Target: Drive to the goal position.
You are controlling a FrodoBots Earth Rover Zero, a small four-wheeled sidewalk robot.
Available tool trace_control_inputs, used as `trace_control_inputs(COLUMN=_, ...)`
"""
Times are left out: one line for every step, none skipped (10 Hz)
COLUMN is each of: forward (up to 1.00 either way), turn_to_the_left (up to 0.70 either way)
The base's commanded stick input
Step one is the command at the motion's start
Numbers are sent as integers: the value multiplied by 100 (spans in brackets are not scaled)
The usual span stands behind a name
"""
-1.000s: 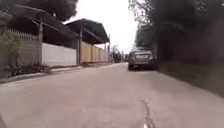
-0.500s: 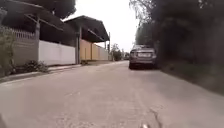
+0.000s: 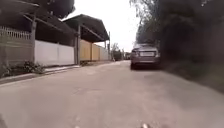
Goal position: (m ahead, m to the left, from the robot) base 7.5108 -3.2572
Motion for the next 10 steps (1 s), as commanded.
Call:
trace_control_inputs(forward=70, turn_to_the_left=0)
trace_control_inputs(forward=70, turn_to_the_left=0)
trace_control_inputs(forward=70, turn_to_the_left=0)
trace_control_inputs(forward=70, turn_to_the_left=0)
trace_control_inputs(forward=70, turn_to_the_left=0)
trace_control_inputs(forward=70, turn_to_the_left=0)
trace_control_inputs(forward=70, turn_to_the_left=0)
trace_control_inputs(forward=70, turn_to_the_left=0)
trace_control_inputs(forward=70, turn_to_the_left=0)
trace_control_inputs(forward=70, turn_to_the_left=0)
